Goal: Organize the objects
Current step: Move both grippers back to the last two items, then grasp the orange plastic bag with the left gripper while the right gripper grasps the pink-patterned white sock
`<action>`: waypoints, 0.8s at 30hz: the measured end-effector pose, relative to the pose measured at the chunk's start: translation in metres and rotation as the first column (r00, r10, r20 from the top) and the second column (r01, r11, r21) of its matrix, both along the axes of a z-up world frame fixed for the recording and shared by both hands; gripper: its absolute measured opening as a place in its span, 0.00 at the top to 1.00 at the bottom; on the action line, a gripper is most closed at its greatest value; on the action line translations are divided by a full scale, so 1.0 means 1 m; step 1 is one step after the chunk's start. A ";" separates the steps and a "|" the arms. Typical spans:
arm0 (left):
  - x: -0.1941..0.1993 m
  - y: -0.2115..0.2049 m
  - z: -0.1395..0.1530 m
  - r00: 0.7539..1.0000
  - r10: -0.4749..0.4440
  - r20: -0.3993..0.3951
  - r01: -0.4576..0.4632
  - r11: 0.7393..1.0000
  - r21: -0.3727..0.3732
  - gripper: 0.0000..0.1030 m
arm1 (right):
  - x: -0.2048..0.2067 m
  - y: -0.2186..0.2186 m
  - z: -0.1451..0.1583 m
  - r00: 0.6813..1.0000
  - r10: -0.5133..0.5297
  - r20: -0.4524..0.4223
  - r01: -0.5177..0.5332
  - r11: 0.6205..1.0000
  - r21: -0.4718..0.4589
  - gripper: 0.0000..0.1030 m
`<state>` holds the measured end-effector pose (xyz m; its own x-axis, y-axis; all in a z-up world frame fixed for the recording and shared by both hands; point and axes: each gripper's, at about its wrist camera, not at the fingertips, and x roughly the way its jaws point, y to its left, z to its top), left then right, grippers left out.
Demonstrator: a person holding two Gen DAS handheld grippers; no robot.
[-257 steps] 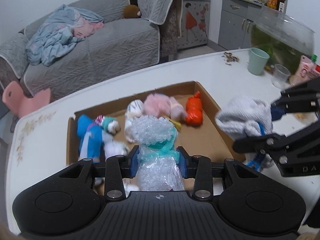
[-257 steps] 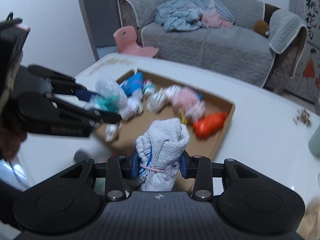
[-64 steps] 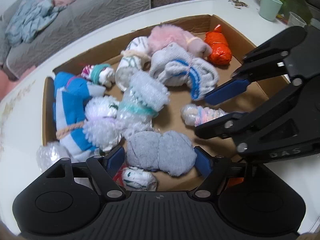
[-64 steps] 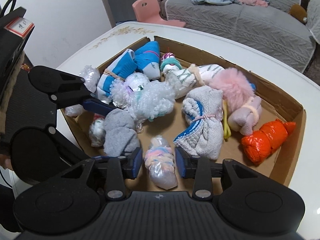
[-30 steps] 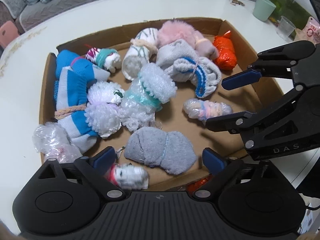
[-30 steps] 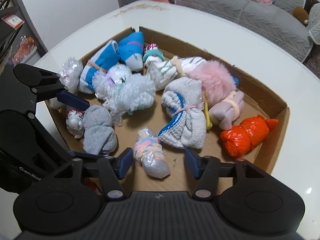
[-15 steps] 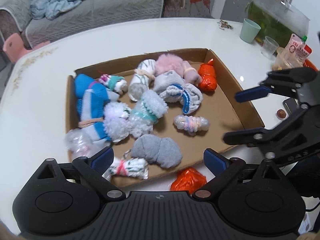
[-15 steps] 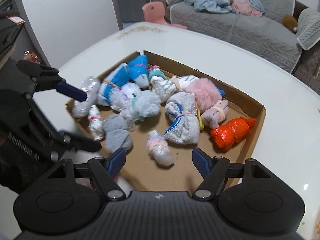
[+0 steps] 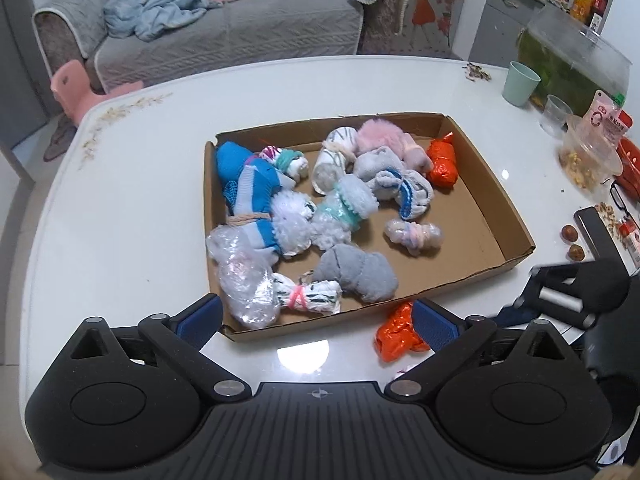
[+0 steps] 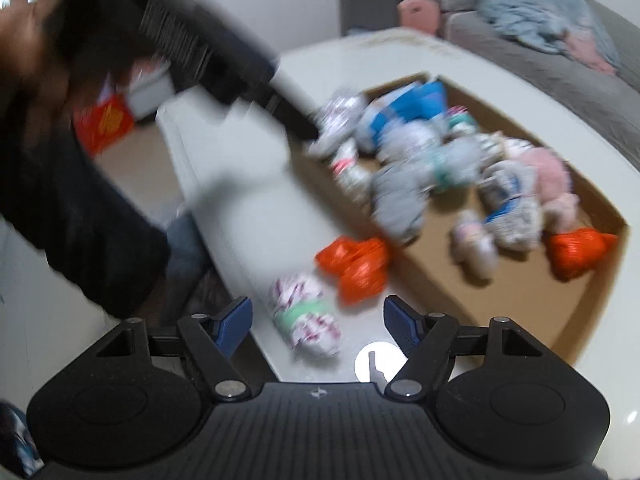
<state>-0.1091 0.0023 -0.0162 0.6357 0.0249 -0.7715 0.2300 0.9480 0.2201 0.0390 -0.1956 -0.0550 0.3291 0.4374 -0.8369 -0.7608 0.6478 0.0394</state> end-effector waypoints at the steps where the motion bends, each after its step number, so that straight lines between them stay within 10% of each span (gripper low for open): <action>1: 0.001 0.001 -0.001 1.000 0.001 -0.004 -0.001 1.000 0.000 0.02 | -0.001 0.005 -0.005 1.000 0.019 0.000 -0.019 1.000 -0.017 0.36; 12: -0.002 -0.005 -0.025 0.996 -0.056 -0.070 0.060 0.997 0.058 0.02 | 0.004 0.031 -0.034 0.996 0.088 -0.035 -0.090 0.994 -0.067 0.48; 16: -0.002 -0.009 -0.033 0.992 -0.073 -0.101 0.080 0.995 0.065 0.02 | 0.011 0.029 -0.040 0.996 0.069 -0.057 -0.073 0.995 -0.071 0.69; 24: -0.001 -0.026 -0.062 0.979 -0.118 -0.169 0.129 0.990 0.055 0.02 | 0.007 -0.004 -0.023 0.996 -0.004 -0.091 -0.001 0.998 -0.058 0.70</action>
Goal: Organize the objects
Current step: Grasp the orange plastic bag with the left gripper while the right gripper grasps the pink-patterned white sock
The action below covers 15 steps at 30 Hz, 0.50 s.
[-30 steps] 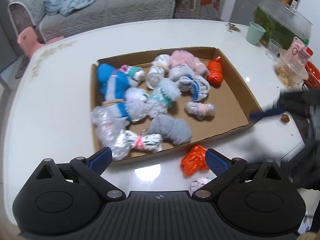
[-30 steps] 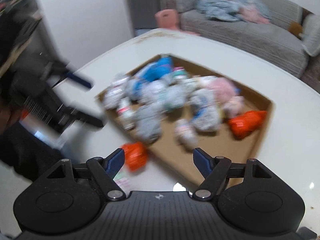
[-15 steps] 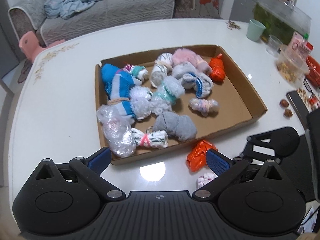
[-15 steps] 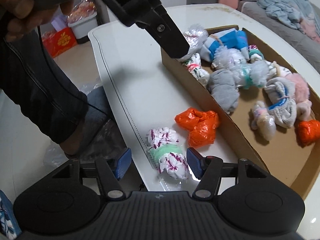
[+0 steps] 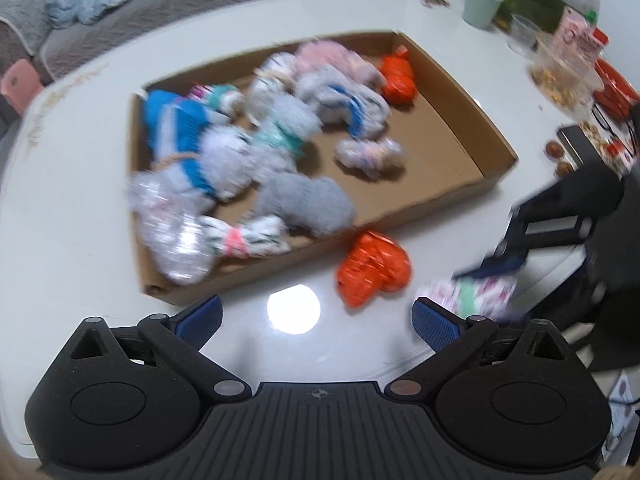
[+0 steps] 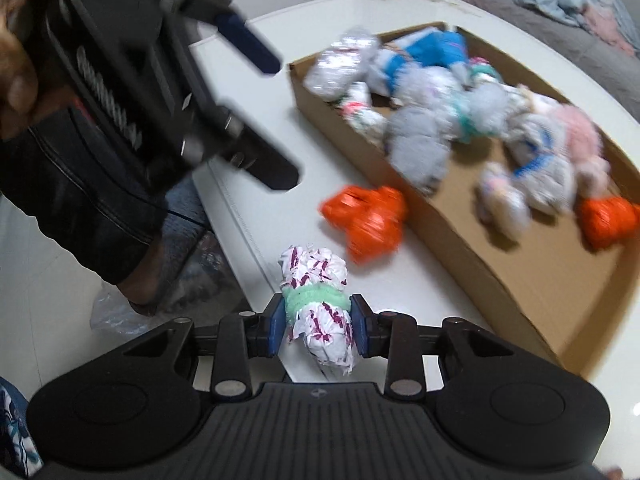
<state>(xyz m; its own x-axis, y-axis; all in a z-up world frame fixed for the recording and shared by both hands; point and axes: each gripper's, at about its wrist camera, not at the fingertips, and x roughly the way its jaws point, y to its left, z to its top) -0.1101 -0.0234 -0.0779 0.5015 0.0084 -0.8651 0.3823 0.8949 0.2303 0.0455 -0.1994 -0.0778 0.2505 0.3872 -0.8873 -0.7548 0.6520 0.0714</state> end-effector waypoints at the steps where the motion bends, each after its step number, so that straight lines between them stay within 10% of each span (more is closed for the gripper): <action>1: 0.000 -0.003 -0.006 1.000 -0.011 -0.008 0.011 1.000 -0.001 0.02 | 0.001 -0.007 0.003 1.000 -0.022 -0.010 0.022 1.000 -0.006 0.70; 15: 0.016 -0.036 -0.041 0.997 -0.073 0.038 0.075 0.996 -0.040 0.06 | 0.017 -0.073 0.043 0.985 -0.170 0.022 0.169 0.985 0.044 0.70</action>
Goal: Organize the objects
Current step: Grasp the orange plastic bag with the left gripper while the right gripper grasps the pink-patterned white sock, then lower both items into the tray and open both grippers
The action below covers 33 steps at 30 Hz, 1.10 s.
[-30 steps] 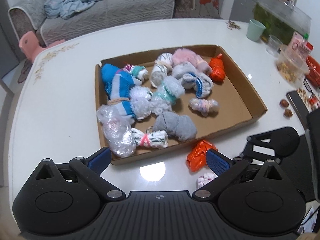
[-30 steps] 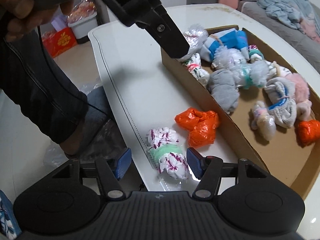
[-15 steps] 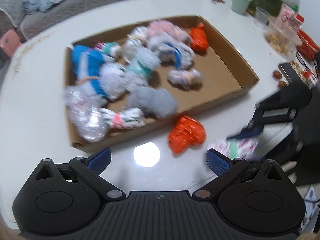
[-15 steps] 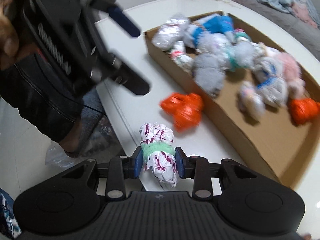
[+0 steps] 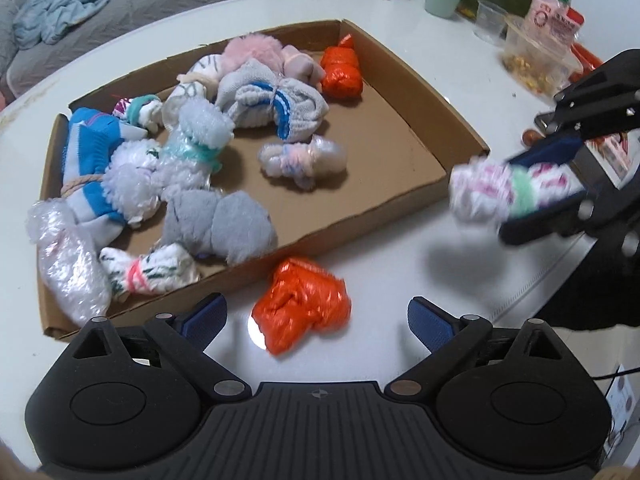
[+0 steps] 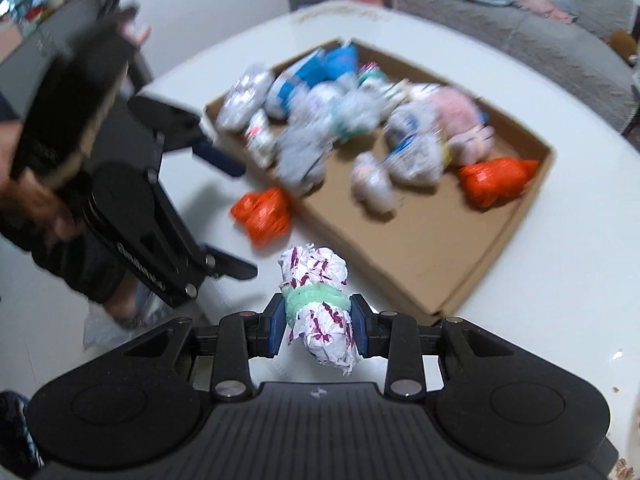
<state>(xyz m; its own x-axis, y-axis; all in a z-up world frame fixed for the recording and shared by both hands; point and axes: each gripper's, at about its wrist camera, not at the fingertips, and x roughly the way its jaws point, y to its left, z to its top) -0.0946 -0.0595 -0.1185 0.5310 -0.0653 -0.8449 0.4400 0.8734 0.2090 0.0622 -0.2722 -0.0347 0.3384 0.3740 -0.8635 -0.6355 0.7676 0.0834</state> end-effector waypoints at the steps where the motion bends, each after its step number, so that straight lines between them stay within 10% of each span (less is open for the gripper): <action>1: 0.001 0.000 -0.001 1.000 0.001 0.008 -0.001 1.000 -0.003 0.07 | 0.002 -0.005 0.003 1.000 -0.021 0.009 0.021 1.000 0.011 0.70; 9: 0.009 0.002 -0.012 1.000 0.013 -0.002 -0.013 1.000 -0.010 0.41 | 0.013 -0.015 0.010 0.997 -0.073 0.036 0.072 0.997 0.036 0.70; 22: -0.004 -0.009 0.004 1.000 -0.029 -0.008 0.029 1.000 0.003 0.46 | 0.020 -0.025 0.015 0.991 -0.122 0.051 0.119 0.992 0.051 0.70; 33: 0.033 -0.058 0.058 0.978 -0.135 0.161 0.151 0.984 -0.093 0.46 | 0.052 -0.055 0.040 0.949 -0.270 0.162 0.256 0.961 0.104 0.70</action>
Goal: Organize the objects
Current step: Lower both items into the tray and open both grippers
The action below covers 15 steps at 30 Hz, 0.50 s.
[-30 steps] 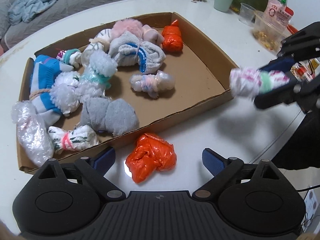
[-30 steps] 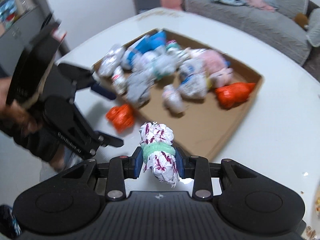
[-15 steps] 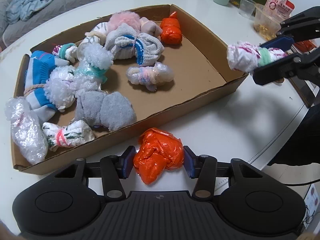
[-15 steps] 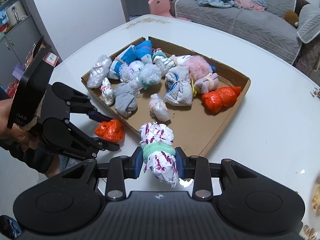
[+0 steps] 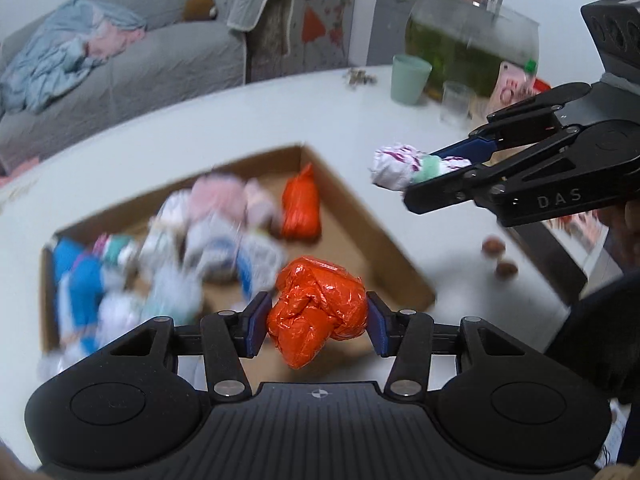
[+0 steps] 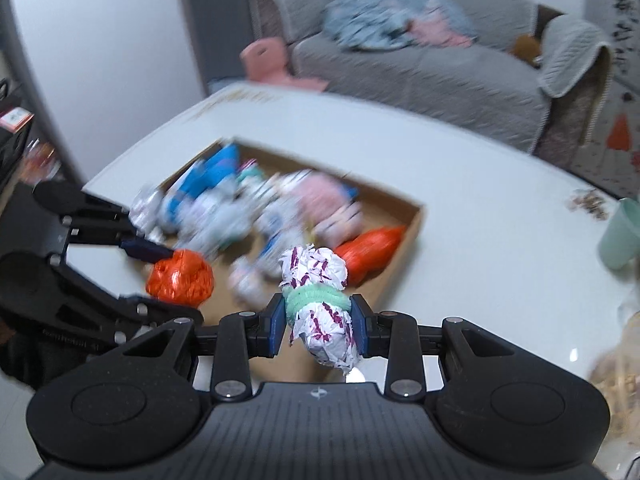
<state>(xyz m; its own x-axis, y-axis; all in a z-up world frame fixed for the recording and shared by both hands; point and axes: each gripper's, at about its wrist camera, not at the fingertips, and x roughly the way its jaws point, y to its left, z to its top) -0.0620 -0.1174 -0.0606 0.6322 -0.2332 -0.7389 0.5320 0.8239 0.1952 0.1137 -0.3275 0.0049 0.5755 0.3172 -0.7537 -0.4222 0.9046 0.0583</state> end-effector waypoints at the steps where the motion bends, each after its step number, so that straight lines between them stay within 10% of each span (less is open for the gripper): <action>1: 0.008 -0.005 -0.002 1.000 -0.005 -0.004 0.005 1.000 -0.015 0.46 | 0.005 -0.004 0.002 1.000 -0.022 0.010 0.022 1.000 0.006 0.70; 7: 0.051 -0.029 -0.032 0.998 -0.014 -0.059 0.012 1.000 -0.020 0.46 | 0.032 -0.016 0.000 0.993 -0.110 0.029 0.110 0.994 0.020 0.70; 15: 0.062 -0.007 -0.064 0.997 0.030 -0.073 -0.018 0.987 0.160 0.46 | 0.046 0.007 -0.022 0.999 -0.030 -0.040 0.029 0.999 -0.028 0.70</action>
<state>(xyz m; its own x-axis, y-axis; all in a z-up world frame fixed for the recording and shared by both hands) -0.0005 -0.1241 -0.1251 0.5775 -0.0938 -0.8110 0.5305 0.7982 0.2854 0.1593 -0.3202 -0.0174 0.5534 0.2797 -0.7846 -0.3933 0.9181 0.0500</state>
